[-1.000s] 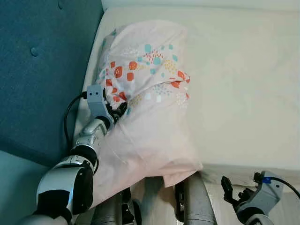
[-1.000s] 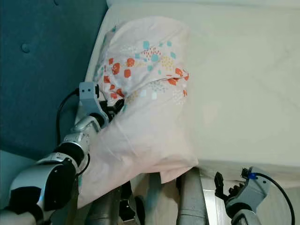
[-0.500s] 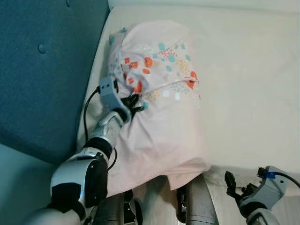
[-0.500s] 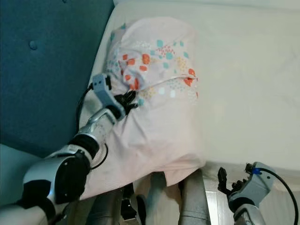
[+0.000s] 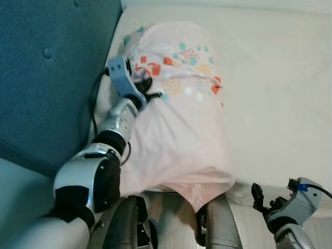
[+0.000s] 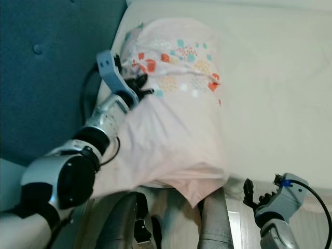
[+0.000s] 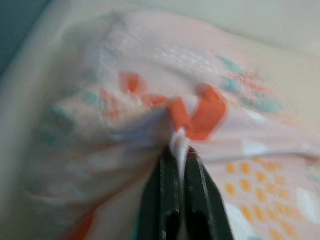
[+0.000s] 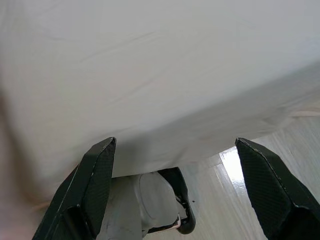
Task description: Clean up the room
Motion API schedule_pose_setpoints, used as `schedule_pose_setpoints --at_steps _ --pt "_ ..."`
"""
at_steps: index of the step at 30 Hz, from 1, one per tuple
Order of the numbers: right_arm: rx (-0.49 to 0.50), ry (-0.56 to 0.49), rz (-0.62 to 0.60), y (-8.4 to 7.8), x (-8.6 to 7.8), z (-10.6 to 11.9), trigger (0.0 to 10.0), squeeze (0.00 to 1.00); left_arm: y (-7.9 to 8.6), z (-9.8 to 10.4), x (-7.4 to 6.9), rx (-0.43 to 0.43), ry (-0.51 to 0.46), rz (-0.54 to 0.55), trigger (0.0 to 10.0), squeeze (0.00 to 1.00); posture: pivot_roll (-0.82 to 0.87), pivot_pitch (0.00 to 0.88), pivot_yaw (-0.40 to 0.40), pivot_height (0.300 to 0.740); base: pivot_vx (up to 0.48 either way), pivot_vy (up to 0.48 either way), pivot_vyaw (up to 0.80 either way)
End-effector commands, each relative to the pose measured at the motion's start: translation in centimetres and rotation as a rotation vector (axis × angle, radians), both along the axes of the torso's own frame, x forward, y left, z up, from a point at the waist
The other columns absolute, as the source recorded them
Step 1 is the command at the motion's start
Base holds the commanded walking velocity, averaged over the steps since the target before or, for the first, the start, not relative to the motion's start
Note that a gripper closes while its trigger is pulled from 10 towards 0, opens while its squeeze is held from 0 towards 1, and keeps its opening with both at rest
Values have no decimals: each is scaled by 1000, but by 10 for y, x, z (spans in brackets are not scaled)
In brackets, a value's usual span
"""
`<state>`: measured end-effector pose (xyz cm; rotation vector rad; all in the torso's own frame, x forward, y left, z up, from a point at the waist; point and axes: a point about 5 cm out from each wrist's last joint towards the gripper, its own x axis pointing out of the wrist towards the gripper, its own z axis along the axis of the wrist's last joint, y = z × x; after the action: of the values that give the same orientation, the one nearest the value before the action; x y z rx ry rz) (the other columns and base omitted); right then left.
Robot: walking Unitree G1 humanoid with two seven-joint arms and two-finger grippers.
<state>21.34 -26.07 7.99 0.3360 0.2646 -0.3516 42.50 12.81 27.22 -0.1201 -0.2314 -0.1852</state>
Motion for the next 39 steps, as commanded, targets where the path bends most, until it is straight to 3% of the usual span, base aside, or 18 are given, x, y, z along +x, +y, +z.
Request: schedule_pose_setpoints --at_steps 1,3,5,8,18,20,21,23,26,31,32,33,34,35,36,37,38,39 --pt "8 38 -40 -7 -9 -8 10000 0 7 8 0 68 -41 61 0 0 -127 380 99 617 0 0 0" --pt "8 35 -42 -8 -8 -8 10000 0 16 11 0 145 -58 123 0 0 -127 380 99 617 0 0 0" --pt "8 27 -46 -9 -6 -7 10000 0 47 11 -2 242 -58 292 0 0 -114 366 101 617 0 0 0" --pt "5 14 -44 -10 -1 -5 10000 0 86 7 -8 269 -52 490 0 0 -112 357 100 617 0 0 0" --pt "9 -5 -27 -6 7 -1 10000 0 107 -5 -18 260 -79 688 0 0 -101 341 97 617 0 0 0" --pt "11 -7 -22 -5 8 -1 10000 0 107 -18 -19 252 -45 693 0 0 -101 338 95 617 0 0 0" --pt "16 -11 -11 -2 11 -1 10000 0 111 -43 -24 224 22 726 0 0 -98 337 95 617 0 0 0" --pt "16 -11 -11 -2 11 -1 10000 0 111 -43 -24 224 22 726 0 0 -98 337 95 617 0 0 0" --pt "26 -14 15 4 15 -2 10000 0 135 -74 -43 124 83 870 0 0 -88 337 85 617 0 0 0" --pt "29 -13 23 6 16 -2 10000 0 141 -68 -47 90 48 906 0 0 -83 336 77 617 0 0 0" --pt "31 -11 33 7 19 -3 10000 0 143 -43 -47 42 -43 916 0 0 -68 331 65 617 0 0 0" --pt "31 -11 33 7 19 -3 10000 0 143 -43 -47 42 -43 916 0 0 -68 331 65 617 0 0 0" --pt "31 -14 41 7 22 -2 10000 0 143 -1 -47 -9 -182 912 0 0 -61 328 61 617 0 0 0" --pt "31 -14 41 7 22 -2 10000 0 143 -1 -47 -9 -182 912 0 0 -61 328 61 617 0 0 0" --pt "31 -19 47 7 26 -1 10000 0 143 42 -50 -47 -323 908 0 0 -55 321 59 617 0 0 0" --pt "31 -19 47 7 26 -1 10000 0 143 42 -50 -47 -323 908 0 0 -55 321 59 617 0 0 0" --pt "32 -26 53 8 30 0 10000 0 145 71 -56 -98 -414 921 0 0 -53 317 60 617 0 0 0" --pt "32 -26 53 8 30 0 10000 0 145 71 -56 -98 -414 921 0 0 -53 317 60 617 0 0 0"
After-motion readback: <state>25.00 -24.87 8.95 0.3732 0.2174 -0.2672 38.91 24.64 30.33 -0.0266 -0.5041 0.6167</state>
